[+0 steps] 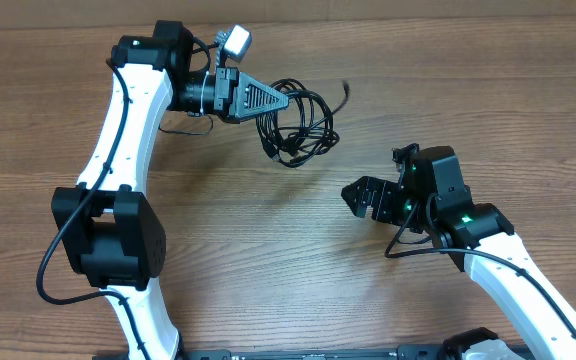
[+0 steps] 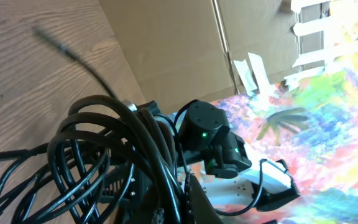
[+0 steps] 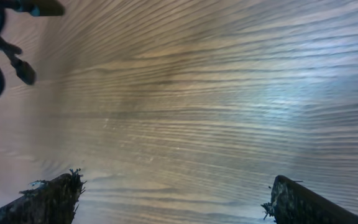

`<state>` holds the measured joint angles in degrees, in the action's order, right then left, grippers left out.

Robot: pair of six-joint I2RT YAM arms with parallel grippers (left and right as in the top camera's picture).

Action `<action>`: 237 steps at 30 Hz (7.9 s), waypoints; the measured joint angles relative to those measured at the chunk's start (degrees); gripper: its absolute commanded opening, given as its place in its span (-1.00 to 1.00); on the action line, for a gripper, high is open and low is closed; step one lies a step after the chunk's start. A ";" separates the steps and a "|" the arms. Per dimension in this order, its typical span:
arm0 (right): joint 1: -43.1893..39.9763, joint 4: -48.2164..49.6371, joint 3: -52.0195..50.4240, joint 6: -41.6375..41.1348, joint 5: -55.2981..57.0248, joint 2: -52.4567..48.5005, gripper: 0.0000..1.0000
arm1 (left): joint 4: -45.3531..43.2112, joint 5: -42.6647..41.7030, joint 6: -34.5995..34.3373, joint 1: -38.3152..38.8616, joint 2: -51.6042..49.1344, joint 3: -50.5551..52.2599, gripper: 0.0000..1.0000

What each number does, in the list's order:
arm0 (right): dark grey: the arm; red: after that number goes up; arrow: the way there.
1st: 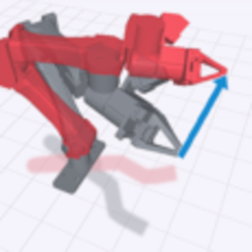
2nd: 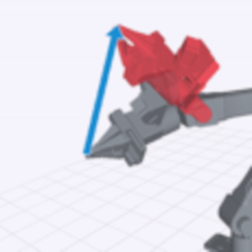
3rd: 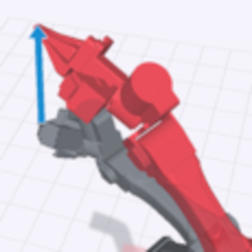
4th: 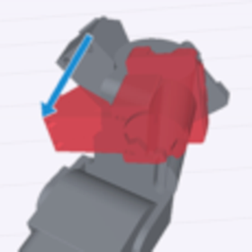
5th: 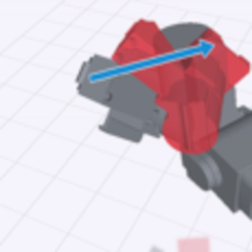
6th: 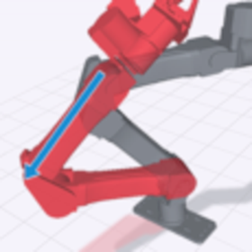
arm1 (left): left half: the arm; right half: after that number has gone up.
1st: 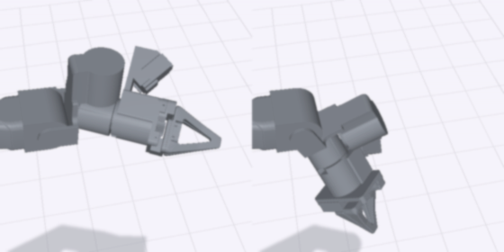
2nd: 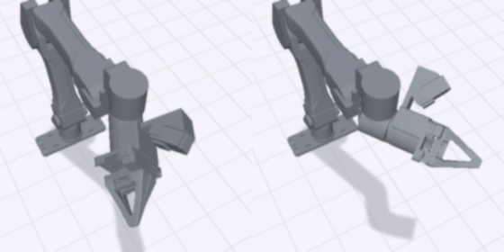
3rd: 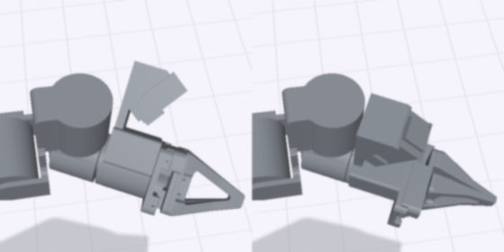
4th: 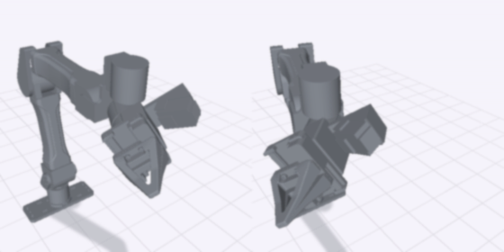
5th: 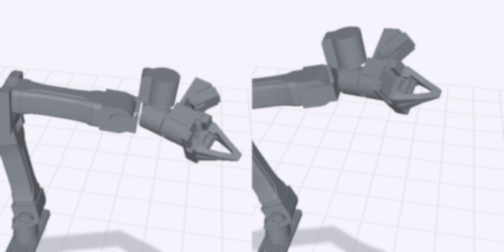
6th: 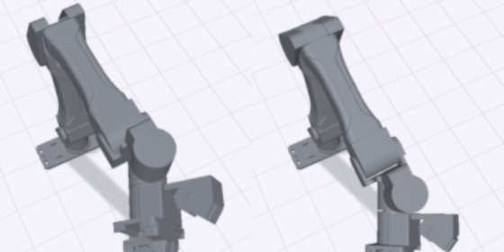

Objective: Untangle cables

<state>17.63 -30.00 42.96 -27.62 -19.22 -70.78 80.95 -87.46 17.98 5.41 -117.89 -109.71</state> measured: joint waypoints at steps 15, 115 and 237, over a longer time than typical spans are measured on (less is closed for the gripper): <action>-0.02 16.63 -0.11 0.00 -12.02 0.00 0.95 | -0.04 -0.44 -10.03 0.00 0.00 0.00 -0.91; 0.00 12.61 -0.22 17.68 -4.85 -6.67 0.96 | -5.57 84.39 -39.06 9.99 0.00 -0.11 0.98; 8.76 7.30 -0.24 32.00 19.85 4.74 -0.23 | -6.67 85.85 -39.06 9.99 0.00 -0.11 0.99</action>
<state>26.39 -22.70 42.72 4.38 0.62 -66.04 74.28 -1.61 -21.08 15.40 -117.89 -109.82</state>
